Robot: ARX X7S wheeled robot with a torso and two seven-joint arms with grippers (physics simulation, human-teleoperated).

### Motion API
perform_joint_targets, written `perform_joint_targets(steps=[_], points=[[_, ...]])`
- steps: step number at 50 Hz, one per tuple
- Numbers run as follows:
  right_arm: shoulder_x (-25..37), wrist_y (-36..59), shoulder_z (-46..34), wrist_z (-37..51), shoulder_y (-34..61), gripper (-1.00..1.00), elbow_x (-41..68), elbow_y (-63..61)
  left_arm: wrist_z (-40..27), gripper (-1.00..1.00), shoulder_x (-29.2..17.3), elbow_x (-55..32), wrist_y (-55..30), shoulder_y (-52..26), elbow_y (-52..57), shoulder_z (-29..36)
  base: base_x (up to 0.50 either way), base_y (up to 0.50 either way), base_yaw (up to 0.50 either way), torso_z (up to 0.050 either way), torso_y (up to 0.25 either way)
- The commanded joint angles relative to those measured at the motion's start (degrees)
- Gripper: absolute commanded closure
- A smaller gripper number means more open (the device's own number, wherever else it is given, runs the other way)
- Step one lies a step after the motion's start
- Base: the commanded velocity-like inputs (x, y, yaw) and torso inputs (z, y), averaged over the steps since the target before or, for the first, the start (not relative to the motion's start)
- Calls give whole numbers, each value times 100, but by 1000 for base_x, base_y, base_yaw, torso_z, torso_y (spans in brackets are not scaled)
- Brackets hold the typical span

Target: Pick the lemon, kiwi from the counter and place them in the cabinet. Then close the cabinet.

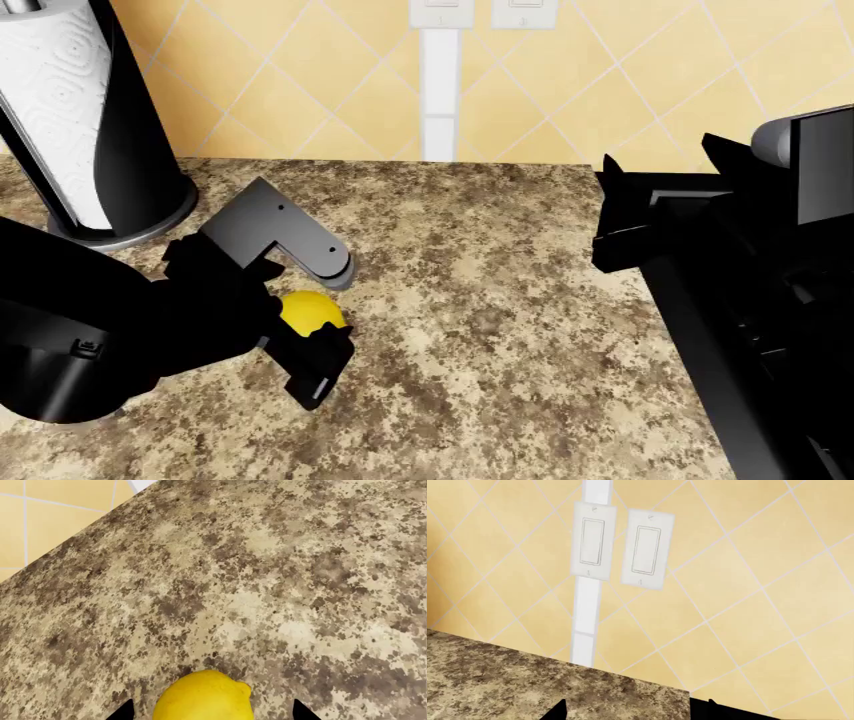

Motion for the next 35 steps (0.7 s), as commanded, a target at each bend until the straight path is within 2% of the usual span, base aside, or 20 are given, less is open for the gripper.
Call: perform_joint_targets(steps=[1,17,27,35], points=[[28,-28,1,1,-24,-100,10,2,443,-100,203,774,-110,100,-260,221,0,0,0,0,0],[41,-73,-29,-10,-29,-100,-6,20,732,-100,107,1228,-35,249,-380,479,0,0,0,0,0],[44,-93,-48,-2,-31,-100,-4,22,1184,-100,148,1771,190,372,-563,671,0,0,0,0,0],[54,-117,-51,-2,-50,-100,-6,30,1161,-100,155,1714,198,384,-566,708,0,0,0,0,0]])
